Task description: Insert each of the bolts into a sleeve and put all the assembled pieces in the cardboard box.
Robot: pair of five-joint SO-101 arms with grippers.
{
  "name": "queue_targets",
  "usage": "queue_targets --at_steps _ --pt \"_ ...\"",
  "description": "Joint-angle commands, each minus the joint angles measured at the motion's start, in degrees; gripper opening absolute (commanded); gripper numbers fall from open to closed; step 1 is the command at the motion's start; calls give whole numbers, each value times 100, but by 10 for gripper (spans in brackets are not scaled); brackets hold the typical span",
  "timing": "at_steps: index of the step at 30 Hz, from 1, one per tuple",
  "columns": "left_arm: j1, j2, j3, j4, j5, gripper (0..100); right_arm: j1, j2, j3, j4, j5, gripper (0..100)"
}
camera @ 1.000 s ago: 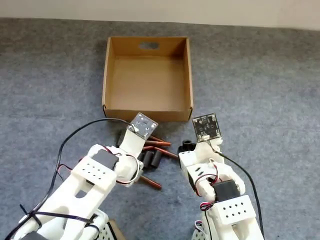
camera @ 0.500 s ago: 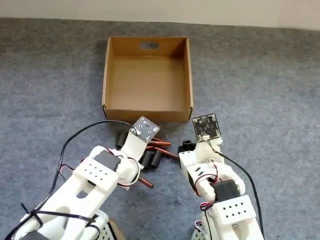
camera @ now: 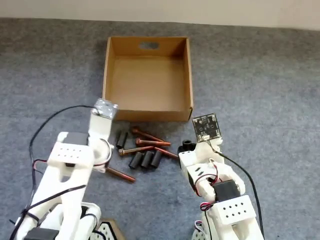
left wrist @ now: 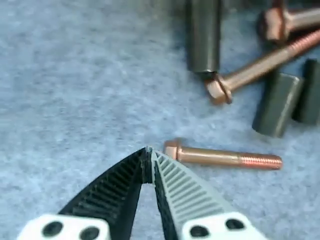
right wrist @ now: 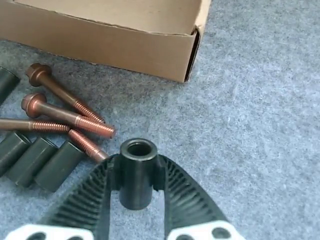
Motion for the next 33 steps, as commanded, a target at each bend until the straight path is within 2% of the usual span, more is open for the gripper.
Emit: queue_targets --at_steps 1,3,5,7,10,15,18,22,29,33 --pt "-92 -57 -259 26 -44 11 48 -84 -22 -92 -9 5" --pt "-66 -57 -259 53 -18 44 48 -84 -22 -92 -9 5" --pt "-66 -57 -321 88 44 136 48 -84 -22 -92 -9 5" --pt "-66 -57 -479 404 440 219 48 -84 -22 -92 -9 5" --pt "84 -57 -875 1090 1178 222 48 -84 -22 -92 -9 5" --pt "1024 -4 -919 1609 2426 218 48 -84 -22 -92 -9 5" --pt "1244 -48 -620 1248 3042 217 48 -84 -22 -92 -9 5" --pt "1218 -40 -207 668 3059 217 48 -84 -22 -92 -9 5" --pt "1218 -4 620 -413 3666 220 48 -84 -22 -92 -9 5" --pt "1218 4 760 -677 3710 220 48 -84 -22 -92 -9 5"
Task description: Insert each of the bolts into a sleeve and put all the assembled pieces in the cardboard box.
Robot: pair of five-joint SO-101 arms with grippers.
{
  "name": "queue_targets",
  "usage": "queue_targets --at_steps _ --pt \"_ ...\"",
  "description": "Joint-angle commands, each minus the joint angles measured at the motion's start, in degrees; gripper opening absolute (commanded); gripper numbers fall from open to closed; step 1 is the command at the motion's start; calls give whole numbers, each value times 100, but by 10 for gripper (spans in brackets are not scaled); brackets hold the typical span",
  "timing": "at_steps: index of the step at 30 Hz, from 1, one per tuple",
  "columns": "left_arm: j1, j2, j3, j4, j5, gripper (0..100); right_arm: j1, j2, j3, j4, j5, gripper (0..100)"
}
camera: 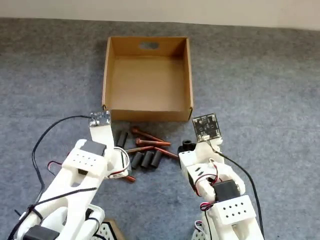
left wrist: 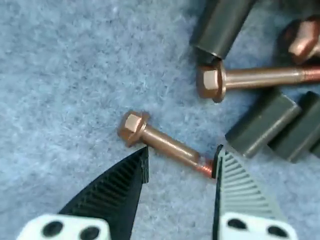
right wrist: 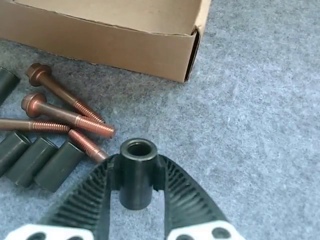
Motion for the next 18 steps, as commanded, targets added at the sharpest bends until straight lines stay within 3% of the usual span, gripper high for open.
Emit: queue_targets --at_steps 1,8,18 --pt "66 4 4 -193 62 220 48 -84 -22 -92 -9 5" --pt "-497 13 -22 -343 325 221 48 -84 -13 -92 -9 5" --pt "-479 13 127 -440 316 216 48 -84 -13 -92 -9 5"
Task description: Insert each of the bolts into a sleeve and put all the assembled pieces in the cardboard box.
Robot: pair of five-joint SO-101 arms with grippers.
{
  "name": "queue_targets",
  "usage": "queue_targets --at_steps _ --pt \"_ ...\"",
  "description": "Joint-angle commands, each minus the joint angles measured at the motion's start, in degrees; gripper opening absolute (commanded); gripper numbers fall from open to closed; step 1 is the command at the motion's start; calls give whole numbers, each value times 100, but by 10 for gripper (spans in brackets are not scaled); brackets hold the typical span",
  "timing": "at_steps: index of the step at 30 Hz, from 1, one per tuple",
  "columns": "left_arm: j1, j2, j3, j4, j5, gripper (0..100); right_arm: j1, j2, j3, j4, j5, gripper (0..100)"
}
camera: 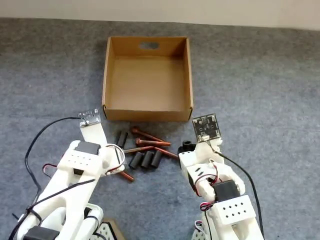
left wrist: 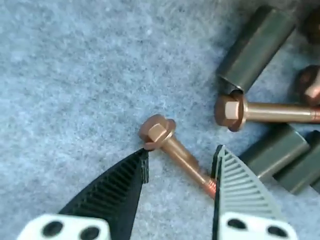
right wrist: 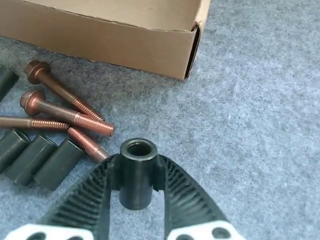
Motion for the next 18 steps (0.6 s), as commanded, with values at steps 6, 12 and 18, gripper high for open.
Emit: queue_targets --at_steps 6,12,18 --pt "-22 13 22 -237 18 175 48 -84 -48 -92 -9 5" --pt "-22 13 -13 -404 -44 5 48 -84 -48 -92 -9 5" --pt "-66 -48 -40 -440 -167 10 48 -84 -48 -92 -9 5"
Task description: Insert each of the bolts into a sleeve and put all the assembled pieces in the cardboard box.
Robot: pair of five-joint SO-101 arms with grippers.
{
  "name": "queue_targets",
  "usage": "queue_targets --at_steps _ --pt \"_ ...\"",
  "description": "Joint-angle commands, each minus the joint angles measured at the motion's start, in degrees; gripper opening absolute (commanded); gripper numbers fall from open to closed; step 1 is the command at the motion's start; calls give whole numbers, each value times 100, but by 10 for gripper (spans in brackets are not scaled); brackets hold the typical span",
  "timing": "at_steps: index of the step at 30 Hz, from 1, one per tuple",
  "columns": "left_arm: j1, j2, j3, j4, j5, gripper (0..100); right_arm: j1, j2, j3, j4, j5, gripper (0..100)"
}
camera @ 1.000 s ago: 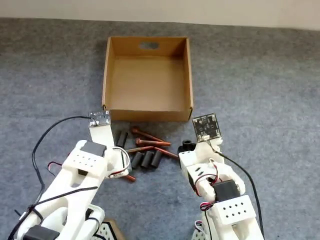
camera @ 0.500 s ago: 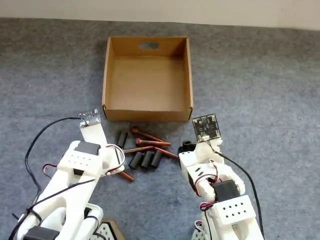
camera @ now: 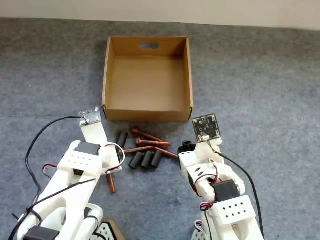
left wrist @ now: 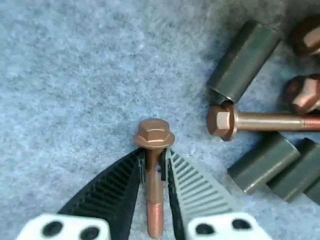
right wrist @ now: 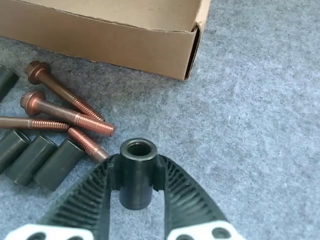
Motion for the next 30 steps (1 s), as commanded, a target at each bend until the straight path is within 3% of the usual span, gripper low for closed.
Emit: queue_targets --at_steps 1,4,8,11,16,24,30 --pt "-57 -48 -154 -88 -70 11 48 -84 -48 -92 -9 5" --pt "-66 -48 -435 -44 -149 11 48 -84 -48 -92 -9 5" --pt "-233 -4 -453 -44 -1116 27 48 -84 -48 -92 -9 5" --pt "-585 -4 -453 -44 -1530 124 48 -84 -48 -92 -9 5" --pt "-1033 4 -400 -70 -1530 278 48 -84 -48 -92 -9 5" --pt "-804 4 -224 -88 -1556 237 48 -84 -48 -92 -9 5" --pt "-787 13 -224 -88 -1556 104 48 -84 -48 -84 -9 5"
